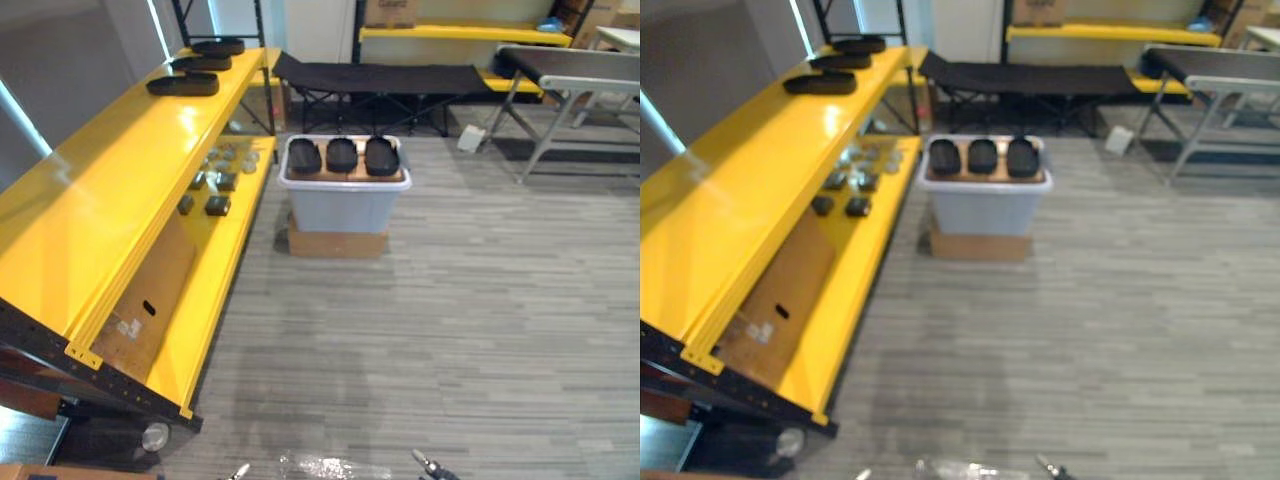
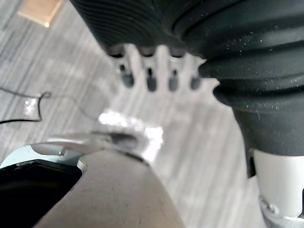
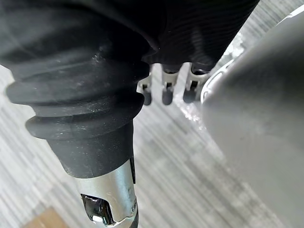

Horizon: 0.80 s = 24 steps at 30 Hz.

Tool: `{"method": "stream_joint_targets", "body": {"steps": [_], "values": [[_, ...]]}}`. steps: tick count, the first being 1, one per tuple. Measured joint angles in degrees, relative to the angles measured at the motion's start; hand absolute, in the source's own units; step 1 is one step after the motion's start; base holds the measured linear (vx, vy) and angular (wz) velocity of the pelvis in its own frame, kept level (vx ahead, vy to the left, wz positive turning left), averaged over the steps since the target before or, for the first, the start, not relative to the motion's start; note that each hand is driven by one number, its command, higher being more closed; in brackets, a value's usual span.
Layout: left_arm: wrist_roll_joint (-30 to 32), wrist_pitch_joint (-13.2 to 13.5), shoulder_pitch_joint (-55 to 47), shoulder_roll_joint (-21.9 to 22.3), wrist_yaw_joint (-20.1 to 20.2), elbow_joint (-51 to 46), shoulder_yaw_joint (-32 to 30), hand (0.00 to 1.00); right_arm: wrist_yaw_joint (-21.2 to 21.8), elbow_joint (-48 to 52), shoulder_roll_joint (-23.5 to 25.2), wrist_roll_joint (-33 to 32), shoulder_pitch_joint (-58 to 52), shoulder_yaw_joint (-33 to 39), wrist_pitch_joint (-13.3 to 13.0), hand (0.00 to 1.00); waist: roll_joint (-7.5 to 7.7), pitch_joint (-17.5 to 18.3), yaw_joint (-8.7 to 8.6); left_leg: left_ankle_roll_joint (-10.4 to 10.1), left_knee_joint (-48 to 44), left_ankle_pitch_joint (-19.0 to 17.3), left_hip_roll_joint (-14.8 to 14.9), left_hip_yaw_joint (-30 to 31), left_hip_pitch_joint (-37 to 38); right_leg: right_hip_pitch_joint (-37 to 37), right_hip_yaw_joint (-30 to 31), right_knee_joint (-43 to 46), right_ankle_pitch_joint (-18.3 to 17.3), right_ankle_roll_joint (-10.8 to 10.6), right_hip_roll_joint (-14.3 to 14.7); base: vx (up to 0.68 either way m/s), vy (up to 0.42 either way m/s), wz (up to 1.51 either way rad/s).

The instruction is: Walk over and take plastic housings, then place them on the shelf

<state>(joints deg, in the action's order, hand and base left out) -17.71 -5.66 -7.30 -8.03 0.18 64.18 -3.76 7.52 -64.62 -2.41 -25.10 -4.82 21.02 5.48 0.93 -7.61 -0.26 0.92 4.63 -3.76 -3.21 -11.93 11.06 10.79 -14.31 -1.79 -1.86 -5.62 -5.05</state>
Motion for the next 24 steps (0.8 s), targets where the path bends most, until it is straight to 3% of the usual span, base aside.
{"method": "stream_joint_targets", "body": {"steps": [14,17,19,20,22,24], "values": [[0.26,0.3,0.07,-0.41,0.16,0.0,0.19,0.0,-0.09,-0.04,-0.03,-0.95,0.27,-2.14,-0.22,0.0,0.7,-0.67,-0.02,0.38,0.43,0.12,-0.25,-0.67,-0.08,-0.19,-0.31,-0.02,-0.34,0.36,-0.2,-0.02,-0.007,0.0],[1.75,0.29,0.64,-0.48,-0.01,-0.12,1.65,0.0,-0.35,0.14,-0.6,-1.14,0.53,-1.91,-0.91,0.0,0.65,-2.48,-0.45,1.9,0.37,-1.17,-0.86,0.22,-0.05,-5.29,-1.62,13.51,-5.64,-1.76,-2.9,0.0,0.034,0.24],[2.5,0.15,0.66,-0.34,-0.07,-0.57,2.91,0.0,-1.31,0.83,-1.96,-2.5,1.59,-1.28,-2.43,0.0,-0.7,-4.14,-0.18,3.93,0.06,-0.99,-0.35,0.1,1.36,-13.93,-1.54,31.25,-6.05,-2.26,-5.51,0.06,0.103,-0.02],[2.53,-0.4,0.62,-0.76,-0.12,-0.44,2.77,0.0,-1.18,1.37,-2.09,-3.98,1.63,-1.23,-2.82,0.0,-0.64,-5.28,-0.57,4.06,0.04,-1.29,-0.3,0.23,2.92,-15.7,-1.62,36.82,-7.48,-0.33,-6.72,0.11,0.085,0.01],[3.08,-0.84,0.27,-1.49,0.0,-0.16,2.64,0.0,-0.96,1.49,-0.97,-4.58,1.24,-0.62,-2.88,0.0,0.65,-5.41,-0.4,3.22,0.02,-2.37,0.17,0.27,3.52,-17.28,-1.35,34.86,-9.74,-0.54,-6.63,0.12,0.057,0.01],[3.53,-1.69,0.69,-1.44,0.04,0.01,1.93,0.0,-0.78,1.46,0.14,-4.47,0.81,1.41,-2.66,0.0,0.68,-5.71,-0.46,2.23,-0.43,-3.17,1.56,0.17,3.61,-19.22,-1.29,28.85,-9.29,-0.83,-5.37,0.18,0.026,-0.03]]}}
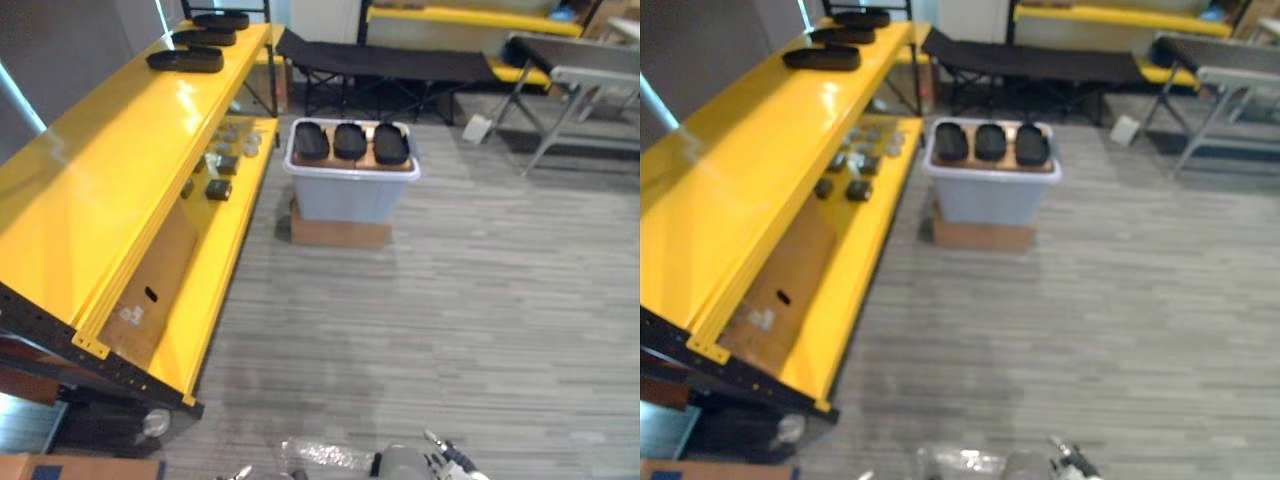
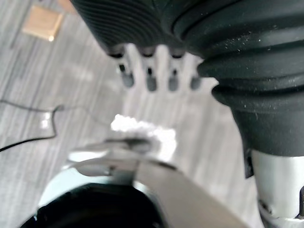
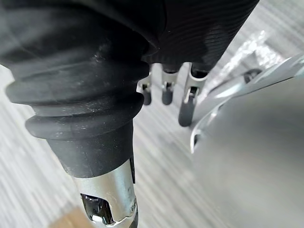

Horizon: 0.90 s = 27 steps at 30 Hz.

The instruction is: Walk over and take plastic housings, then place them on the shelf

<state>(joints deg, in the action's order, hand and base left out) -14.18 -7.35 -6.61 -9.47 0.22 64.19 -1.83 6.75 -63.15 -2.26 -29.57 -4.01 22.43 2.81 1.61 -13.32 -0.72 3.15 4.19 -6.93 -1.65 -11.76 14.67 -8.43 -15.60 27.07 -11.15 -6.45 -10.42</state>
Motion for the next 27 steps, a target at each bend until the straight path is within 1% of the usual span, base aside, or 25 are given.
{"method": "stream_joint_targets", "body": {"steps": [1,2,3,5,7,8,9,10,11,12,13,14,15,16,17,18,19,20,21,22,23,24,25,26,27], "values": [[0.75,-0.49,0.14,0.32,0.0,-0.01,-0.97,0.0,0.4,0.06,0.68,0.1,-0.99,1.2,0.6,0.0,-0.24,-0.13,-0.06,-1.17,-1.69,-1.52,0.96,-0.18,-0.27,-0.83,0.04,-4.43,0.83,-0.97,0.84,0.26,0.005,-0.11],[0.61,-0.7,0.08,0.74,0.03,-0.04,-2.85,0.0,0.79,0.17,0.78,1.14,-2.31,2.27,1.84,0.0,-0.22,-0.13,0.04,-2.18,-3.86,-3.51,1.54,-0.86,-0.27,-1.87,0.08,-7.48,2.54,-0.33,1.03,0.28,-0.004,-0.16],[0.56,-0.71,-0.04,1.01,0.03,-0.05,-3.9,0.0,0.81,0.13,0.72,1.74,-3.07,2.36,2.55,0.0,-0.22,-0.13,0.07,-2.55,-4.84,-4.42,1.7,-1.23,-0.04,-2.35,0.08,-8.27,3.42,0.24,1.06,0.25,-0.017,-0.21],[-0.8,-0.61,0.0,1.25,-0.03,-0.8,-5.01,0.0,0.89,0.86,1.46,4.09,-6.15,3.53,3.96,0.0,-0.27,-0.05,-0.17,-4.77,-8.06,-8.74,2.09,-1.34,1.33,-3.52,0.07,-7.96,5.67,1.7,1.12,0.3,-0.076,-0.08],[-2.07,-0.26,0.07,1.83,-0.28,-2.93,-6.7,0.0,0.92,0.7,1.62,4.85,-7.7,4.05,5.16,0.0,-0.31,-0.01,-0.24,-5.63,-10.93,-12.47,2.63,-1.0,1.22,-4.64,0.0,-5.36,5.37,2.27,1.11,0.35,-0.166,0.09],[-4.1,-0.16,-0.27,3.36,-1.13,-4.75,-8.88,0.0,1.03,0.64,1.24,5.74,-8.64,5.01,6.08,0.0,-1.57,0.63,-0.62,-7.63,-13.47,-15.34,4.56,-0.9,1.25,-4.78,-0.23,-3.33,4.73,3.67,2.5,0.57,-0.268,0.24],[-5.63,-0.02,-1.13,4.72,-1.22,-5.1,-10.36,0.0,1.21,0.16,0.84,6.56,-9.22,5.26,6.44,0.0,-2.39,1.97,-0.76,-9.47,-21.29,-16.3,7.22,-0.59,-0.84,-2.94,-0.85,-4.18,6.75,5.07,4.34,0.6,-0.309,0.26],[-5.73,0.37,-0.81,5.2,-1.14,-5.21,-11.41,0.0,1.48,-0.04,0.15,7.4,-8.9,5.49,6.39,0.0,-4.15,2.48,-0.7,-10.3,-31.47,-15.96,10.19,-0.17,-5.59,-1.88,-1.89,-4.46,5.88,6.14,5.72,0.45,-0.229,0.22],[-5.64,0.41,-0.53,5.54,-1.16,-5.27,-11.65,0.0,1.5,-0.17,-0.43,8.12,-8.8,5.28,6.04,0.0,-4.58,3.02,-0.67,-10.51,-39.56,-14.13,11.85,-0.07,-9.2,-0.59,-2.51,-5.96,5.38,6.84,6.71,0.43,-0.245,0.15],[-5.59,0.47,0.19,5.97,-1.19,-5.12,-11.37,0.0,0.92,-0.48,-2.37,8.25,-7.85,4.56,5.6,0.0,-5.68,1.92,-0.48,-9.27,-52.88,-10.78,15.74,-0.14,-15.15,3.15,-3.38,-9.42,5.23,7.3,8.27,0.56,-0.254,0.16],[-5.66,0.47,0.96,6.12,-1.24,-4.74,-11.16,0.0,0.79,-1.22,-3.63,8.39,-6.37,4.51,4.16,0.0,-6.66,0.69,-0.14,-8.14,-58.22,-11.47,16.89,-1.38,-17.87,8.57,-3.58,-12.79,5.36,7.51,8.83,0.57,-0.239,0.14],[-5.63,0.37,0.98,5.96,-1.27,-4.68,-10.91,0.0,0.79,-1.39,-4.0,8.35,-5.67,4.52,3.43,0.0,-6.13,0.29,-0.07,-7.62,-58.65,-11.78,16.45,-1.6,-18.94,10.92,-3.59,-14.56,5.36,7.51,8.6,0.53,-0.216,0.07],[-5.57,0.22,0.8,5.78,-1.22,-4.64,-10.59,0.0,0.85,-1.36,-4.37,8.34,-4.41,4.56,1.93,0.0,-5.72,0.02,0.16,-7.53,-56.85,-11.82,14.73,-1.77,-20.47,14.3,-3.53,-16.97,5.36,7.51,8.06,0.47,-0.173,-0.06],[-5.17,0.37,0.74,5.63,-1.04,-4.75,-10.32,0.0,0.89,-0.99,-4.79,7.99,-2.2,4.58,0.18,0.0,-5.45,-0.07,0.85,-7.49,-51.42,-11.78,12.2,-2.33,-22.65,17.56,-3.24,-19.64,5.34,7.49,7.2,0.52,-0.14,-0.2],[-4.19,0.7,0.59,5.7,-0.93,-4.68,-10.15,0.0,0.87,0.09,-4.99,7.84,0.59,4.65,-1.21,0.0,-5.44,-0.08,1.44,-7.58,-43.48,-11.26,9.68,-3.13,-25.25,19.73,-2.98,-21.83,5.19,7.27,6.56,0.41,-0.059,-0.23],[-3.4,0.97,0.4,5.68,-0.93,-4.62,-9.9,0.0,0.86,0.76,-5.03,7.84,1.81,4.66,-1.84,0.0,-5.44,-0.09,1.64,-7.46,-38.32,-10.07,8.31,-2.84,-26.66,20.61,-2.94,-22.61,4.95,6.93,6.27,0.39,0.007,-0.17],[-2.42,1.27,-0.38,5.52,-0.91,-4.61,-9.04,0.0,0.8,2.27,-5.26,7.71,3.34,4.69,-2.62,0.0,-5.48,-0.09,2.17,-7.62,-26.76,-5.59,5.76,-2.46,-28.63,21.9,-2.84,-23.49,3.84,6.11,5.82,0.38,0.067,-0.07],[-1.01,1.49,-1.58,5.69,-0.86,-4.64,-8.17,0.0,0.81,3.33,-5.43,7.1,3.96,4.53,-3.03,0.0,-6.22,-0.37,3.14,-8.27,-17.33,-1.24,4.74,-0.22,-29.81,23.82,-2.6,-24.41,2.35,5.75,6.76,0.38,0.098,-0.09],[-0.36,1.61,-2.25,5.77,-0.74,-4.7,-8.03,0.0,0.83,3.4,-5.47,6.67,4.24,4.42,-2.91,0.0,-6.44,-0.37,3.7,-7.96,-16.4,1.28,4.96,0.61,-30.55,24.88,-2.27,-24.78,1.24,5.51,7.35,0.42,0.17,-0.26],[0.77,1.49,-3.6,5.87,-0.54,-4.22,-8.3,0.0,0.84,3.48,-5.06,5.94,4.7,2.89,-2.8,0.0,-5.3,-0.4,5.21,-5.06,-19.01,6.59,4.84,0.52,-30.84,26.41,-0.5,-24.29,-1.51,5.76,7.28,0.47,0.207,-0.31],[1.46,1.5,-4.76,5.26,0.2,-4.61,-8.89,0.0,0.9,3.44,-4.42,5.61,4.96,1.68,-2.85,0.0,-3.18,-0.3,6.11,-3.1,-22.69,6.65,4.13,-0.07,-31.89,26.18,0.22,-21.97,-4.97,7.45,5.72,0.51,0.213,-0.28],[1.81,1.64,-4.84,4.5,0.39,-4.63,-8.73,0.0,0.88,3.37,-4.26,5.59,5.16,1.49,-2.94,0.0,-1.99,0.09,6.46,-1.82,-24.87,5.53,3.65,-0.23,-32.31,25.48,0.42,-20.21,-6.74,7.98,4.75,0.54,0.174,-0.15],[2.19,1.58,-4.77,3.62,0.67,-4.19,-8.65,0.0,0.63,2.19,-4.28,4.68,5.8,0.73,-2.89,0.0,0.31,0.03,6.42,1.61,-26.79,2.63,2.2,-0.56,-32.43,24.11,1.05,-14.49,-7.48,6.69,2.92,0.56,0.132,0.14],[3.38,1.65,-4.03,3.05,0.79,-3.39,-8.51,0.0,0.5,1.16,-4.18,2.29,7.04,-0.38,-2.85,0.0,1.14,-0.6,4.9,2.28,-26.02,1.43,1.07,0.08,-30.57,19.55,2.71,-2.28,-4.93,2.34,0.99,0.66,0.161,0.22],[3.45,1.74,-3.59,2.71,0.44,-3.01,-8.62,0.0,0.49,0.85,-3.85,0.64,7.14,-0.64,-2.8,0.0,1.3,-0.78,4.64,2.17,-24.9,0.99,0.88,0.26,-28.97,16.64,4.13,5.09,-2.47,-0.8,0.18,0.65,0.166,0.26]]}}
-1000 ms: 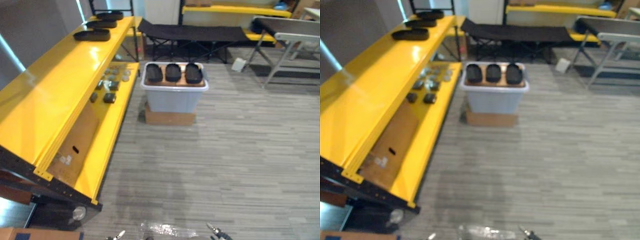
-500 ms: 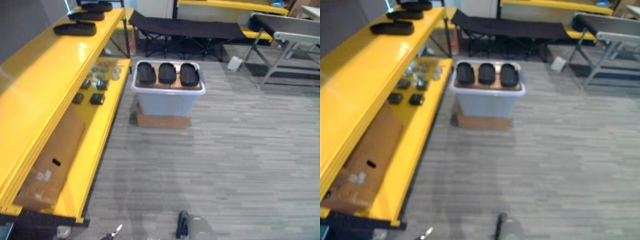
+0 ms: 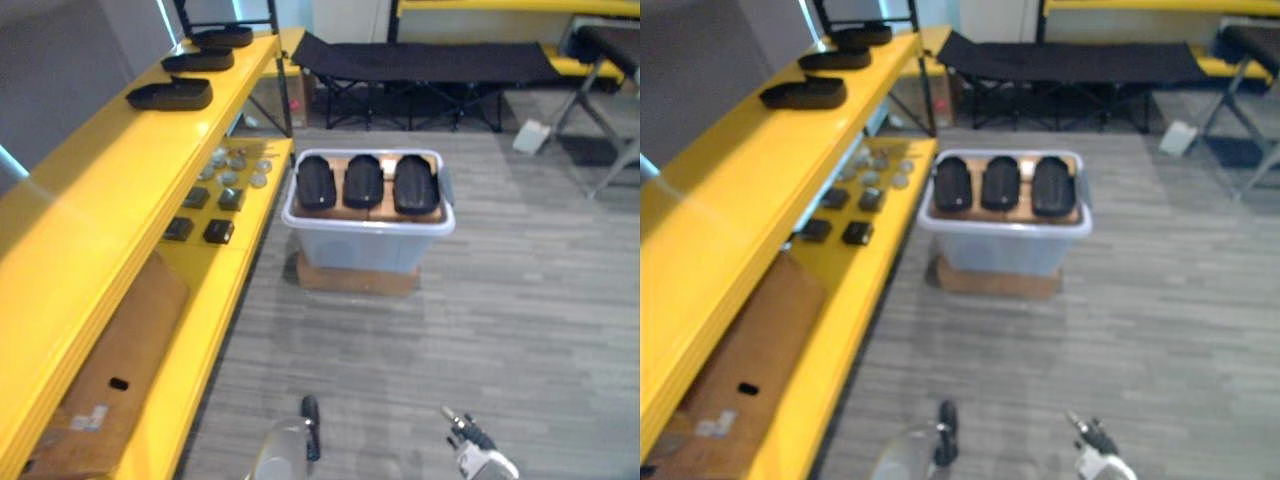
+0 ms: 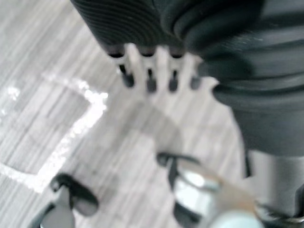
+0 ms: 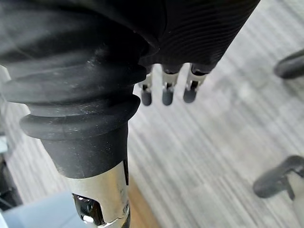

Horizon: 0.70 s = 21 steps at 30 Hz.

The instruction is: Walk over and take plastic housings, then place them on the shelf

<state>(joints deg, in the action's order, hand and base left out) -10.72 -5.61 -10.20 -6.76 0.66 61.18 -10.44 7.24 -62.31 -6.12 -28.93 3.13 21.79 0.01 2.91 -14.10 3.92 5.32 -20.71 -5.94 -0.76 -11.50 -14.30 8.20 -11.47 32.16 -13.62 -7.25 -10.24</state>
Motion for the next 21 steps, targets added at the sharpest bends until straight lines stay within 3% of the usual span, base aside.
{"method": "stream_joint_targets", "body": {"steps": [1,3,5,7,9,11,12,13,14,15,16,17,19,21], "values": [[0.03,0.68,0.52,-1.42,0.08,0.27,1.22,0.0,0.18,-0.26,1.01,-2.01,-0.08,0.07,0.05,0.0,0.22,-0.96,-0.04,-0.88,2.01,-0.83,-0.22,-0.06,4.56,-4.75,2.5,11.78,1.48,-1.76,-1.15,0.52,0.15,0.06],[-0.06,1.81,1.04,-3.2,-0.12,0.2,4.23,0.0,0.46,-1.28,1.67,-1.45,-1.41,0.11,0.11,0.0,0.12,-1.18,-0.1,-2.2,5.27,-1.91,-0.29,-0.41,12.32,-8.71,0.82,15.6,-2.23,-1.0,-2.8,0.52,0.091,-0.01],[-0.52,2.51,2.43,-4.14,-0.09,-0.41,5.53,0.0,0.57,-1.77,2.06,0.31,-2.03,0.11,0.12,0.0,-0.65,-1.4,-0.33,-3.02,7.73,-2.41,0.33,0.27,16.51,-11.37,-2.31,7.91,-3.69,0.25,-2.56,0.5,0.006,0.13],[-0.28,2.62,3.3,-4.97,-0.11,-1.12,7.06,0.0,0.56,-1.79,2.3,0.42,-2.15,0.13,0.35,0.0,-1.69,-1.72,-1.02,-4.7,8.47,-3.64,1.86,1.5,17.7,-14.84,-3.32,-4.31,-2.92,-0.03,-1.89,0.36,-0.064,0.27],[-5.83,3.79,4.6,-4.38,0.6,-3.08,6.01,0.0,0.25,-0.8,2.74,0.63,-3.51,2.1,0.03,0.0,-3.57,-2.67,-1.03,-6.67,7.37,-6.66,5.65,2.18,18.19,-18.09,-2.36,-19.76,5.11,1.01,-1.34,0.41,-0.157,0.28],[-9.43,4.37,5.08,-3.04,0.74,-5.55,4.57,0.0,0.39,0.99,2.69,3.01,-4.61,2.89,0.28,0.0,-4.4,-2.76,-0.92,-8.85,4.36,-9.52,8.24,2.35,18.53,-18.89,-1.32,-24.09,9.86,1.29,-0.83,0.39,-0.245,0.15],[-11.22,4.44,5.02,-2.02,0.75,-6.82,3.45,0.0,0.46,1.35,3.44,5.35,-5.84,2.53,0.91,0.0,-3.98,-1.61,-0.74,-11.11,2.38,-12.45,10.12,3.08,19.58,-19.05,-0.74,-23.77,12.66,2.17,-0.62,0.43,-0.35,0.14],[-11.44,4.39,4.99,-1.8,0.74,-6.88,3.12,0.0,0.46,1.35,4.14,5.52,-6.55,2.26,1.48,0.0,-2.89,-0.45,-0.78,-12.01,2.1,-13.52,10.43,3.24,20.08,-19.03,-0.74,-23.42,13.0,2.73,-0.66,0.59,-0.504,0.12],[-11.6,4.33,5.04,-1.34,0.67,-6.53,2.59,0.0,0.45,1.41,5.21,5.8,-7.73,1.55,2.31,0.0,-1.03,1.44,-0.89,-13.67,1.9,-15.76,11.14,3.5,21.63,-18.59,-0.4,-22.43,16.33,2.17,-0.63,0.45,-0.401,0.12],[-11.88,4.24,5.41,-0.55,0.62,-6.21,2.35,0.0,0.54,1.45,5.01,6.0,-7.62,1.78,2.58,0.0,-1.66,1.46,-1.09,-14.46,1.41,-16.61,12.44,3.91,22.56,-18.75,-1.14,-20.24,19.37,1.42,-0.15,0.52,-0.456,0.18],[-11.91,4.2,5.58,3.04,0.72,-5.52,1.94,0.0,0.81,1.69,3.66,8.09,-7.14,1.41,2.57,0.0,-4.08,2.44,-1.72,-15.53,-1.0,-16.23,15.76,5.23,22.26,-19.31,-2.93,-15.65,15.43,2.62,2.26,0.44,-0.421,0.24],[-11.67,4.47,5.4,5.19,0.76,-5.91,1.42,0.0,1.07,1.56,2.56,11.03,-7.02,1.42,2.58,0.0,-5.46,2.71,-1.31,-15.15,-6.53,-13.72,17.33,7.0,19.87,-18.89,-4.09,-13.63,12.83,3.82,3.15,0.41,-0.404,0.28],[-11.71,4.75,5.61,5.32,0.66,-5.39,1.2,0.0,1.47,1.01,0.89,14.65,-6.93,0.96,2.34,0.0,-6.24,2.51,-1.52,-14.55,-16.16,-10.05,18.16,9.28,14.39,-14.87,-5.81,-16.15,11.8,4.51,3.56,0.35,-0.377,0.36],[-10.57,5.0,5.26,5.23,0.72,-4.42,1.89,0.0,1.63,-0.13,-0.2,17.58,-6.96,-0.88,1.83,0.0,-6.39,2.56,-1.39,-16.15,-13.75,-10.95,16.97,6.22,14.17,-9.78,-6.18,-19.96,12.0,4.63,3.09,0.31,-0.281,0.2]]}}
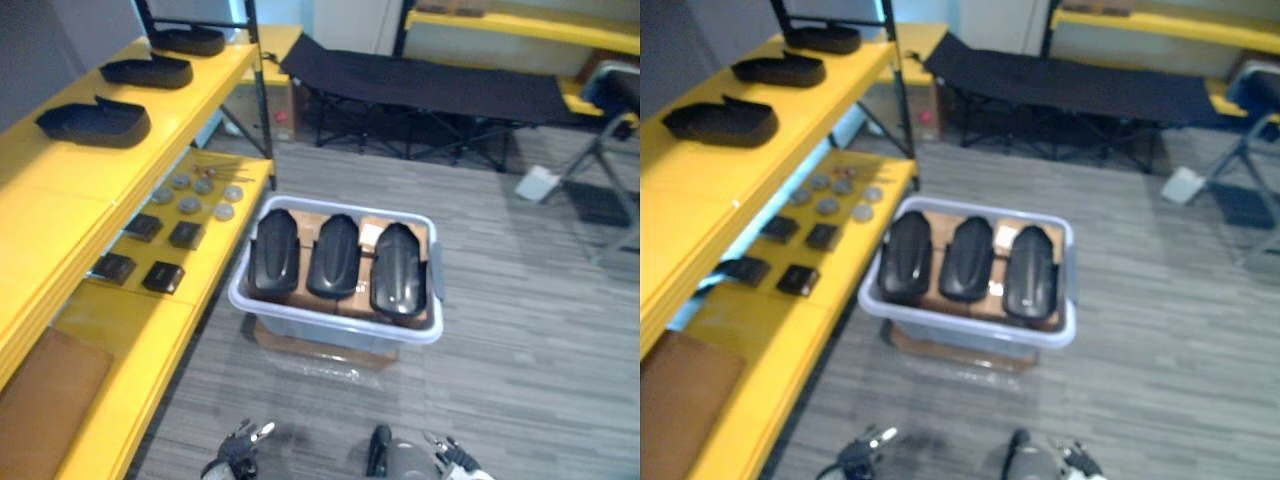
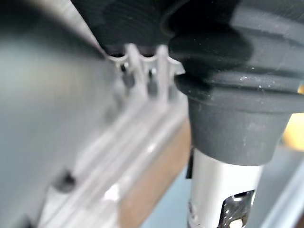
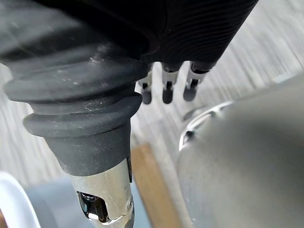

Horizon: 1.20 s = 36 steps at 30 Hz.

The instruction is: Walk over and take plastic housings, then place them on the shelf

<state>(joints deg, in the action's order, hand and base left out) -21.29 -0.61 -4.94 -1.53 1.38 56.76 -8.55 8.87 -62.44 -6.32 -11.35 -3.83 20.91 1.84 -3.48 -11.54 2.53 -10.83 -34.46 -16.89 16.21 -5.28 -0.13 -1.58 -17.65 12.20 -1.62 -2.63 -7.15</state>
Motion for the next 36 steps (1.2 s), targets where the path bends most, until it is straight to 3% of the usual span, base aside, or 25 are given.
{"method": "stream_joint_targets", "body": {"steps": [3,5,6,7,8,11,13,15,17,18,20,21,24,26,29,34,36], "values": [[1.71,0.35,0.77,-0.33,-0.02,0.37,2.51,0.0,0.94,1.76,-0.37,4.43,0.3,-3.37,-3.56,0.0,-0.27,0.11,-0.57,0.78,17.08,2.67,-3.3,-1.53,-1.82,2.72,-1.14,-4.33,0.15,-0.28,-0.27,0.21,-0.1,0.04],[2.17,0.59,1.78,-0.33,0.12,0.36,3.23,0.0,1.92,2.75,-1.48,6.96,0.27,-7.82,-6.31,0.0,-0.51,-0.14,-0.04,1.88,21.01,11.37,-4.93,0.22,-4.43,1.87,-0.35,-5.1,-0.05,-1.28,0.41,0.08,0.07,-0.28],[4.62,1.11,2.82,-1.46,0.31,0.76,3.77,0.0,3.38,5.03,-1.55,8.91,0.52,-12.64,-9.47,0.0,0.67,-0.57,-0.22,2.14,21.26,10.76,-5.93,-0.47,-4.47,1.64,1.23,-6.11,0.09,-2.45,-0.25,0.09,0.105,-0.36],[5.9,1.47,3.23,-2.18,0.36,0.76,4.89,0.0,4.22,6.61,-1.56,9.49,0.35,-15.16,-10.96,0.0,1.23,-0.93,-0.54,2.5,21.43,10.53,-6.13,-0.82,-4.71,1.43,1.76,-6.55,0.28,-2.9,-0.61,0.11,0.136,-0.34],[6.81,1.86,4.28,-3.22,0.44,0.72,6.3,0.0,5.86,10.83,-1.79,10.29,-0.17,-21.02,-13.07,0.0,2.79,-1.88,-0.59,3.0,21.73,10.25,-6.87,-1.78,-5.18,0.46,2.51,-7.09,0.9,-3.53,-1.28,0.06,0.094,-0.23],[7.75,1.9,6.0,-5.66,0.93,0.62,9.6,0.0,10.81,20.7,-3.08,12.47,-1.36,-36.14,-16.93,0.0,5.14,-3.47,-0.1,3.25,21.55,10.35,-8.18,-3.14,-5.8,-0.05,3.52,-8.54,2.6,-4.24,-2.0,0.12,0.091,-0.17],[7.82,1.72,6.53,-6.78,1.16,0.61,11.34,0.0,14.77,25.95,-3.46,13.38,-0.51,-45.57,-19.19,0.0,5.64,-4.03,-0.01,3.88,21.04,9.96,-9.19,-2.9,-5.92,0.88,3.17,-9.53,2.79,-4.54,-2.66,0.12,0.066,0.09],[7.95,1.75,7.17,-7.42,0.9,0.68,13.58,0.0,19.63,33.26,-4.37,12.6,3.35,-57.75,-21.86,0.0,5.2,-4.46,0.02,4.31,19.92,9.48,-9.93,-0.37,-7.01,2.14,0.33,-10.07,2.84,-4.63,-3.1,0.11,0.05,0.48],[8.48,1.88,7.45,-7.73,0.65,0.73,14.61,0.0,21.49,36.54,-4.24,12.07,7.64,-64.63,-23.37,0.0,5.11,-4.55,0.47,4.35,19.75,9.45,-10.23,1.6,-7.85,2.75,-1.57,-10.37,2.84,-4.63,-3.1,0.06,0.023,0.6],[8.45,1.89,7.8,-7.61,-0.13,0.71,15.21,0.0,22.66,39.95,-4.41,10.26,12.9,-70.59,-23.91,0.0,5.07,-4.66,1.79,4.35,19.9,9.46,-10.38,3.03,-7.84,3.8,-2.87,-10.59,2.84,-4.63,-2.99,0.04,0.013,0.47],[8.34,2.28,8.08,-7.5,-0.56,0.64,15.42,0.0,22.0,44.91,-3.94,8.48,18.84,-73.6,-22.84,0.0,5.03,-4.68,3.72,4.34,19.98,9.46,-10.24,3.45,-6.77,5.52,-2.97,-10.88,2.82,-4.61,-2.88,0.04,0.022,0.33],[8.34,2.32,8.07,-7.49,-0.6,0.64,15.4,0.0,21.02,46.69,-3.57,7.34,20.61,-73.76,-21.95,0.0,5.01,-4.69,4.06,4.35,20.01,9.46,-10.24,3.55,-6.28,6.18,-3.02,-10.97,2.82,-4.6,-2.89,0.03,0.024,0.17],[9.81,3.42,7.51,-7.42,-0.4,0.61,13.87,0.0,10.57,52.5,0.6,2.47,27.23,-64.21,-16.81,0.0,4.62,-4.86,4.52,4.35,20.27,9.46,-10.27,3.51,-4.91,7.44,-2.96,-10.96,2.67,-4.36,-2.9,-0.03,0.009,0.0],[11.33,4.56,7.24,-7.59,-0.48,0.6,13.07,0.0,-1.95,56.66,1.89,0.78,31.46,-50.45,-12.95,0.0,4.33,-5.04,4.24,4.33,20.32,9.44,-10.21,2.51,-5.96,5.44,-2.19,-10.81,2.68,-4.37,-3.01,-0.11,0.016,-0.22],[12.92,6.21,6.38,-8.18,-1.22,0.66,11.81,0.0,-12.56,60.67,-1.6,0.28,32.31,-36.92,-8.8,0.0,4.32,-6.61,3.21,4.38,19.82,9.36,-9.69,-0.49,-6.49,3.0,1.32,-10.45,3.04,-4.71,-2.88,-0.12,0.021,-0.51],[12.88,8.54,6.97,-10.47,-4.35,0.4,11.82,0.0,-26.98,61.92,-8.09,0.27,26.79,-19.32,-8.56,0.0,5.88,-12.78,-0.32,4.36,17.9,9.34,-7.72,-3.24,-10.13,-2.33,5.18,-10.04,5.26,-3.87,-1.36,-0.12,-0.005,-0.42],[9.19,9.45,7.72,-10.96,-5.06,-1.47,11.85,0.0,-31.32,61.92,-10.0,0.19,24.29,-11.29,-8.57,0.0,6.12,-15.48,-1.29,4.27,17.26,9.28,-7.14,-3.31,-11.33,-3.22,5.78,-10.48,5.87,-3.65,-0.76,-0.1,-0.017,-0.19]]}}
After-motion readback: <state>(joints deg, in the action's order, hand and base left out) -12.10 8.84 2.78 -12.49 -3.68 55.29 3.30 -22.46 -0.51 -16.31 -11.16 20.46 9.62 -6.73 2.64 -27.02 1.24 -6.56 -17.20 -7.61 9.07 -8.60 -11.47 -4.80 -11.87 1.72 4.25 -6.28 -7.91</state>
